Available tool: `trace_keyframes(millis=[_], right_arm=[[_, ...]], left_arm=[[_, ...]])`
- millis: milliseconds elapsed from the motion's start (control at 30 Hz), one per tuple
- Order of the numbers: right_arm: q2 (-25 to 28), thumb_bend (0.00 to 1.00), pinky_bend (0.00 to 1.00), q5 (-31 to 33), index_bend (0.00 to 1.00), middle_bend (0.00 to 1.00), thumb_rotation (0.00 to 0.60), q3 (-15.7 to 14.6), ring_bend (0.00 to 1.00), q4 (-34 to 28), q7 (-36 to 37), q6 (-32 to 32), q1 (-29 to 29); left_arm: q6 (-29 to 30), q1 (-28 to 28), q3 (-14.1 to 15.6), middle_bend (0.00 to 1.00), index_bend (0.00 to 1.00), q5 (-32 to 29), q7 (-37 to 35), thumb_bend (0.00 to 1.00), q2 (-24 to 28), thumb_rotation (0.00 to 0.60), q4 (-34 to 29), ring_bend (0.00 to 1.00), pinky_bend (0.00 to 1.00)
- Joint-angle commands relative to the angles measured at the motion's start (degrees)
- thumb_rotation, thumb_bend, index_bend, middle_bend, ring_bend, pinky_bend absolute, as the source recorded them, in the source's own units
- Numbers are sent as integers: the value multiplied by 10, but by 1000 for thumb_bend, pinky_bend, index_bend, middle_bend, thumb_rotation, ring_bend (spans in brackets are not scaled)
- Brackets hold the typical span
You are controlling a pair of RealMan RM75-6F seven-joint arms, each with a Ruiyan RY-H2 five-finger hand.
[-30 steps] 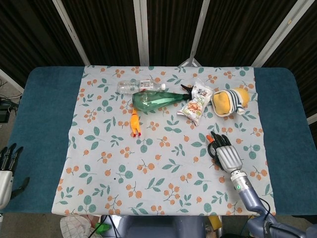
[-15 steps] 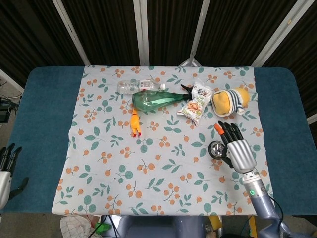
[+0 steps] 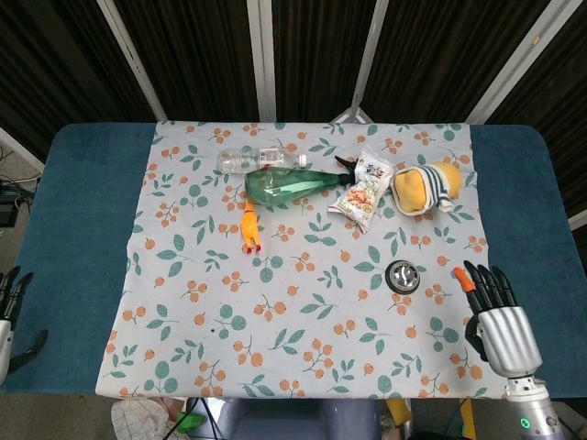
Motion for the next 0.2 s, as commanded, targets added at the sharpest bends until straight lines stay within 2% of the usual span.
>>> trace_keyframes(millis=[33,200], right_arm=[[7,1000,0,9,17,0,600,-2,0,1,-4,8,-12],[10,1000,0,19,17,0,600,3,0,4,2,8,-18]], left_arm=[[7,4,2,0,47,7,-5,404,3,600,1,29,165],[10,7,3,0,47,5,-12,405,4,600,2,29,165]])
